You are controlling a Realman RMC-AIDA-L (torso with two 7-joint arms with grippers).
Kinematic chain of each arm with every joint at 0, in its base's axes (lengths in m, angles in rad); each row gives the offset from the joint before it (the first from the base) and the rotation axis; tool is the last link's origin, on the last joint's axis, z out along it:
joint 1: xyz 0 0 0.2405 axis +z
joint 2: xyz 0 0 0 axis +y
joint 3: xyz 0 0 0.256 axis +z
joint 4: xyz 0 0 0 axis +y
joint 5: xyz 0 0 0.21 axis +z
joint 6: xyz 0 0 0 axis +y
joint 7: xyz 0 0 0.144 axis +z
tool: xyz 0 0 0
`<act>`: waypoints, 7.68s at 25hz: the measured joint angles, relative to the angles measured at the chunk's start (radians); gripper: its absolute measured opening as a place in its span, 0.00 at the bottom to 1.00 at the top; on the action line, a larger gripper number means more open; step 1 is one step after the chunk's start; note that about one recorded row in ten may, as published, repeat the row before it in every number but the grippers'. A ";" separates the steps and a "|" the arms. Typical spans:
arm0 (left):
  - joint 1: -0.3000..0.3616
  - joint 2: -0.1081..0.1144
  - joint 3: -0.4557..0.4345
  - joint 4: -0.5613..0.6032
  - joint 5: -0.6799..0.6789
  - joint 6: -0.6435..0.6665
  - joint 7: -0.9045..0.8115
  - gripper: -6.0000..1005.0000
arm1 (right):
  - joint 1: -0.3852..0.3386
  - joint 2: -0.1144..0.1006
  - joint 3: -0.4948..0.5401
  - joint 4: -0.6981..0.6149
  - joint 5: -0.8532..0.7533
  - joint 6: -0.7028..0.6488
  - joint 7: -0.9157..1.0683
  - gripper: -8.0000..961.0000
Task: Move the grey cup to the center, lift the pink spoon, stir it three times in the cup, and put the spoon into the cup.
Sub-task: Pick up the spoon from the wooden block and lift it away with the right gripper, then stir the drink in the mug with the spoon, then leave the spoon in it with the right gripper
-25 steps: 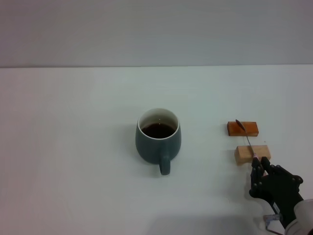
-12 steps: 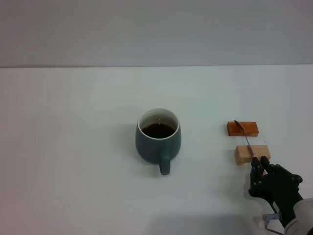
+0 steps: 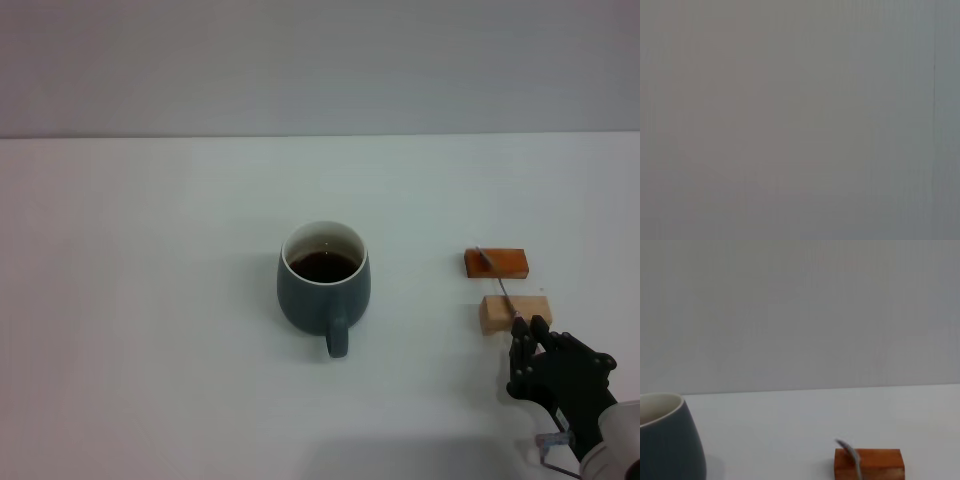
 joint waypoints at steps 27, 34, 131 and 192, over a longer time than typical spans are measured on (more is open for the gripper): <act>0.000 -0.003 0.000 0.001 0.000 -0.001 0.000 0.05 | 0.016 -0.020 0.000 0.005 -0.013 0.051 0.001 0.23; 0.004 -0.004 -0.006 0.001 0.000 0.000 0.000 0.05 | 0.014 -0.021 0.004 0.005 -0.018 0.055 0.002 0.25; 0.002 -0.006 -0.011 -0.002 0.005 0.006 -0.001 0.05 | -0.020 -0.021 0.100 0.053 0.007 0.107 -0.133 0.13; -0.026 0.001 -0.011 0.001 0.008 -0.035 -0.001 0.05 | -0.123 -0.034 0.929 1.005 1.343 0.298 -2.291 0.13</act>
